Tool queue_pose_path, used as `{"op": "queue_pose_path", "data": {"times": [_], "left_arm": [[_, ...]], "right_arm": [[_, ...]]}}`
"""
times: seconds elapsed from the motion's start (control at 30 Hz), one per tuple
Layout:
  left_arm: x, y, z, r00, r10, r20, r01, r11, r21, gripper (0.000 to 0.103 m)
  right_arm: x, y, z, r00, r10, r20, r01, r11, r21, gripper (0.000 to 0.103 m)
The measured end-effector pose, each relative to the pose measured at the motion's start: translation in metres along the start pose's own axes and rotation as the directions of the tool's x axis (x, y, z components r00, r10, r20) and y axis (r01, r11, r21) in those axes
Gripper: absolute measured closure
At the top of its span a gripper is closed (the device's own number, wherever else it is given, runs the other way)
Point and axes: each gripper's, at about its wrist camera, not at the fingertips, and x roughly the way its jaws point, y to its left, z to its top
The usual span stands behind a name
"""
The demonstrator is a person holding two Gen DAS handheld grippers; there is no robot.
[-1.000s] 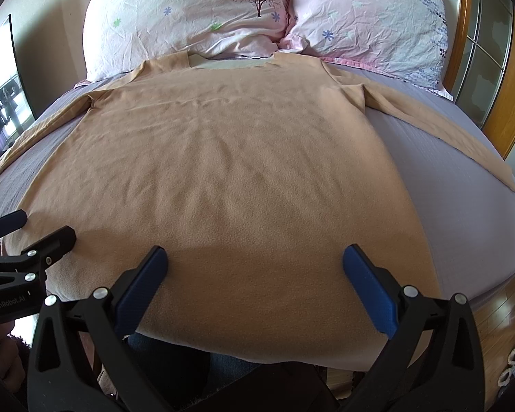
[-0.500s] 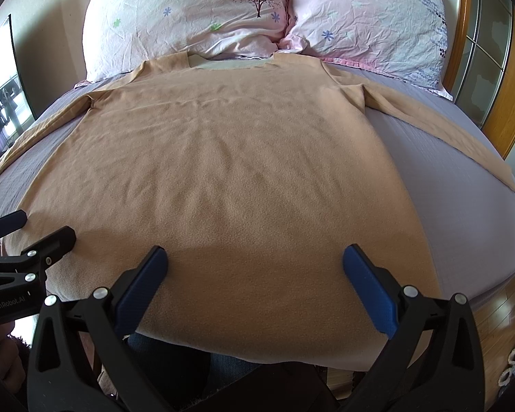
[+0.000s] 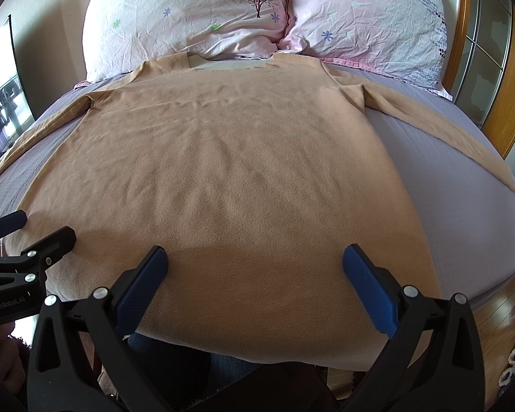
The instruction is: Fold small clothes
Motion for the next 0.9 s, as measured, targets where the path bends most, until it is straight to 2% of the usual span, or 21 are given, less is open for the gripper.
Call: {"op": "queue_pose_path", "data": {"times": [0.2,0.3,0.4,0.43,0.5,0.57,0.6,0.63,0.67,0.73,0.83,0.9], "left_arm": [[0.000,0.000,0.000,1.000,0.000,0.001,0.000,1.000,0.002,0.001],[0.000,0.000,0.000,1.000,-0.003,0.002,0.003,1.000,0.007,0.001],[-0.001,0.003,-0.002,1.000,-0.009,0.018,0.009,1.000,0.016,0.001],[0.000,0.002,0.000,1.000,-0.010,0.021,0.010,1.000,0.016,0.001],[-0.001,0.002,0.001,0.999,-0.017,0.028,0.016,1.000,0.021,0.001],[-0.002,0.002,0.001,0.999,-0.035,0.032,0.034,0.999,0.028,0.001],[-0.003,0.003,0.001,0.998,-0.054,0.035,0.053,0.998,0.030,0.001],[-0.004,0.007,0.005,0.994,-0.099,0.047,0.098,0.995,0.024,0.001],[-0.005,0.012,0.008,0.990,-0.130,0.062,0.129,0.991,0.015,0.001],[-0.010,0.025,0.016,0.975,-0.191,0.115,0.195,0.981,-0.023,0.001],[-0.014,0.055,0.033,0.942,-0.255,0.217,0.281,0.955,-0.099,0.001],[-0.013,0.068,0.041,0.937,-0.246,0.248,0.284,0.950,-0.132,0.001]], "right_arm": [[-0.001,0.003,0.000,1.000,0.003,0.016,-0.003,1.000,-0.002,0.002],[0.000,-0.007,0.003,0.996,0.075,0.058,-0.074,0.997,-0.022,0.002],[-0.010,-0.065,0.024,0.977,0.175,0.119,-0.190,0.974,0.124,0.002],[-0.015,-0.094,0.032,0.968,0.184,0.169,-0.217,0.954,0.208,0.002],[-0.019,-0.151,0.044,0.965,0.135,0.225,-0.212,0.907,0.363,0.002],[-0.019,-0.227,0.054,0.968,0.049,0.246,-0.182,0.811,0.555,0.004],[-0.016,-0.253,0.056,0.970,0.029,0.243,-0.177,0.768,0.616,0.006],[-0.010,-0.291,0.056,0.973,0.016,0.228,-0.177,0.686,0.706,0.016],[-0.003,-0.319,0.055,0.976,0.020,0.219,-0.184,0.620,0.763,0.026],[0.010,-0.369,0.049,0.980,0.009,0.198,-0.178,0.488,0.855,0.033],[0.029,-0.415,0.042,0.987,-0.033,0.160,-0.136,0.372,0.918,0.041],[0.036,-0.430,0.042,0.979,-0.027,0.204,-0.183,0.329,0.926,0.042]]}}
